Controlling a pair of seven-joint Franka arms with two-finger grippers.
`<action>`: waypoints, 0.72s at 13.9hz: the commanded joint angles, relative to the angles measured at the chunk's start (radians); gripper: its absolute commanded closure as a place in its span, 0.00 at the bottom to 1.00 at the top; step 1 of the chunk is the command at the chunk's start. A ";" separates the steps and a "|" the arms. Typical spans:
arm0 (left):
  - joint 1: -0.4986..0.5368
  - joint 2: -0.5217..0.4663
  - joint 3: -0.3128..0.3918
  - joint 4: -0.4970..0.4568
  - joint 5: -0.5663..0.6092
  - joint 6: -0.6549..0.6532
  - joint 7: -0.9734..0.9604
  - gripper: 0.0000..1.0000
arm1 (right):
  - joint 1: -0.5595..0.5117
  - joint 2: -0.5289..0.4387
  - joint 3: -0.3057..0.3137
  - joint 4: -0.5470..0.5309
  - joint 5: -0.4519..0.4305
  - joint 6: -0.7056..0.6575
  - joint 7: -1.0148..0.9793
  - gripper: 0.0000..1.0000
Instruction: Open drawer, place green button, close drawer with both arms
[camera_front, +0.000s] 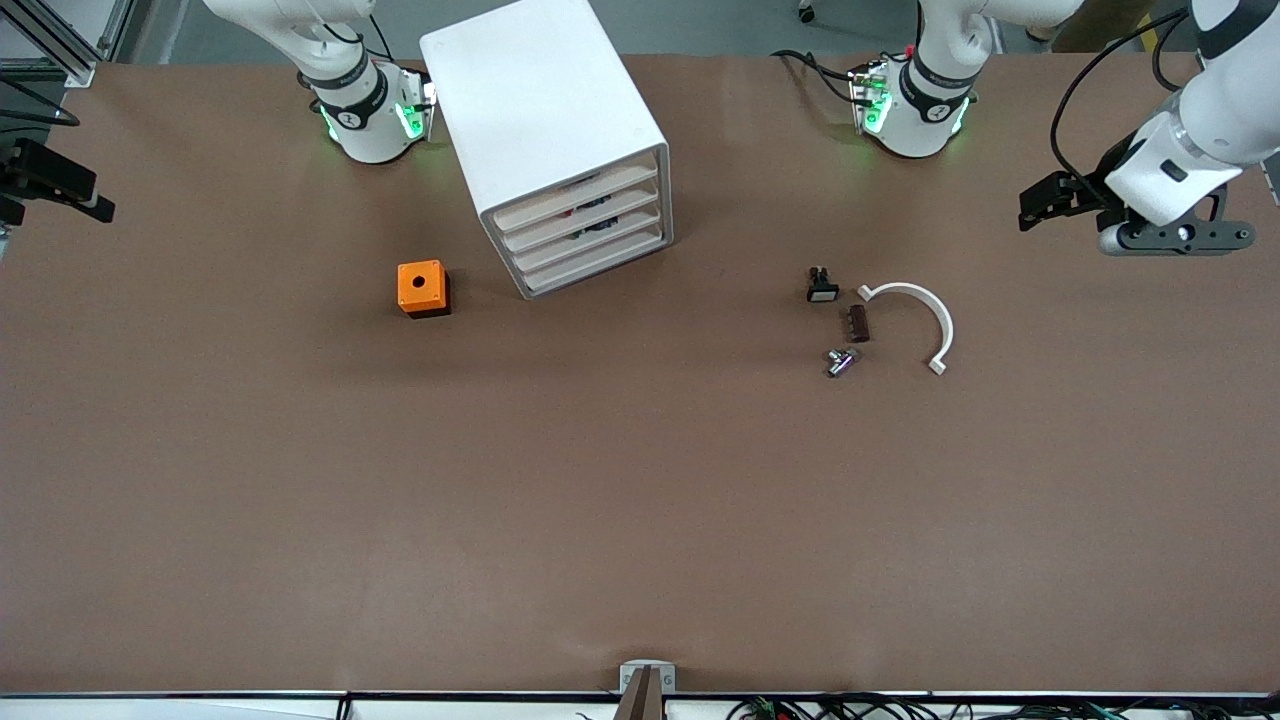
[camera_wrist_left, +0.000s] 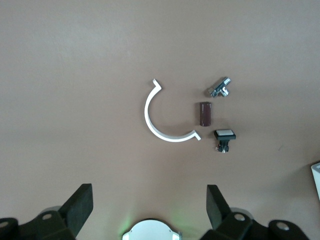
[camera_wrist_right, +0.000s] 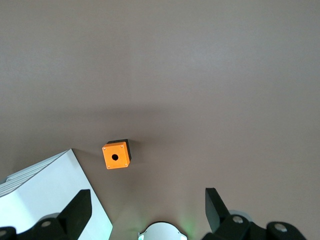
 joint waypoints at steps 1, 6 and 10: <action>0.006 0.048 -0.013 0.112 0.022 -0.004 0.007 0.00 | 0.008 -0.030 -0.002 -0.033 0.002 0.001 -0.011 0.00; -0.009 0.213 -0.014 0.441 0.015 -0.171 0.004 0.00 | 0.006 -0.056 -0.002 -0.066 -0.002 0.006 -0.013 0.00; 0.002 0.217 -0.013 0.444 0.000 -0.171 0.009 0.00 | 0.006 -0.058 -0.004 -0.071 -0.005 0.007 -0.013 0.00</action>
